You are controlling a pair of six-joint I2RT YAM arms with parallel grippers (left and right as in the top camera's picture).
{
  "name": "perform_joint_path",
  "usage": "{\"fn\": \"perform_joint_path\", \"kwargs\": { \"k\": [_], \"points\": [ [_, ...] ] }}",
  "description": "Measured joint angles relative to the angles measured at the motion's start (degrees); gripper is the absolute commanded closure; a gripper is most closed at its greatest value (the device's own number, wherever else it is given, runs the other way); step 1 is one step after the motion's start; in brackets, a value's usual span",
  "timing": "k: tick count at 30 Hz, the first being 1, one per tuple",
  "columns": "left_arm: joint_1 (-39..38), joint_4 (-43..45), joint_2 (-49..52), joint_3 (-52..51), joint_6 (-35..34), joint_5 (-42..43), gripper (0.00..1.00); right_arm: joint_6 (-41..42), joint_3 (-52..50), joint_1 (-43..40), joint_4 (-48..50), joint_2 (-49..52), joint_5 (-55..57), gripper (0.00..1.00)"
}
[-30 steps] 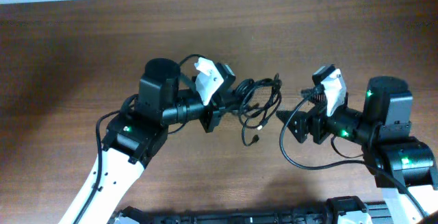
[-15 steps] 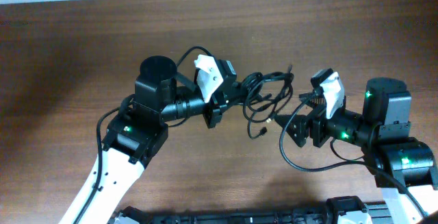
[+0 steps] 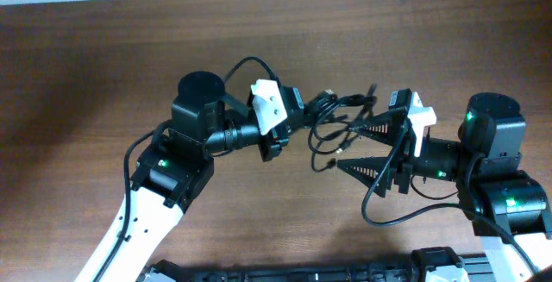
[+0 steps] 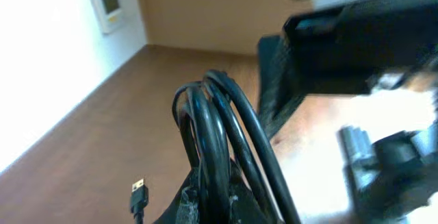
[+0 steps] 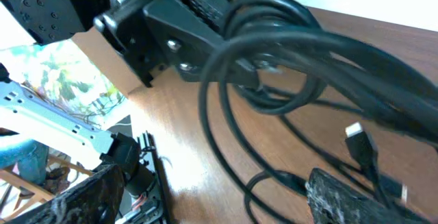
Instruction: Untangle cables
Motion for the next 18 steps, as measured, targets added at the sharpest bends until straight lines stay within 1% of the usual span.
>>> {"fn": "perform_joint_path", "kwargs": {
  "k": [1,3,6,8,10,11,13,18],
  "points": [
    [0.0,-0.4,0.0,0.0,3.5,-1.8,1.00,0.0,0.0,0.0,0.0,0.0,0.0,0.20],
    [0.0,-1.6,0.0,0.0,14.1,-6.3,1.00,0.5,0.0,0.0,0.0,0.0,0.4,0.20],
    [0.0,-3.4,0.0,0.0,35.6,-14.5,1.00,3.8,0.0,0.0,0.0,0.0,5.0,0.19],
    [0.0,-4.2,0.0,0.0,48.0,-18.4,1.00,7.0,0.0,0.0,0.0,0.0,8.7,0.19],
    [0.0,-4.2,0.0,0.0,58.1,-21.1,1.00,9.3,0.0,0.0,0.0,0.0,10.9,0.19],
    [0.0,-4.0,0.0,0.0,62.5,-22.0,1.00,10.3,0.0,0.0,0.0,0.0,11.7,0.19],
    [0.0,-2.9,0.0,0.0,68.4,-22.9,1.00,12.5,0.0,0.0,0.8,0.0,12.4,0.19],
    [-0.3,2.4,0.0,0.0,81.2,-23.8,1.00,22.0,0.0,0.0,4.8,0.2,14.3,0.18]
  ]
}}
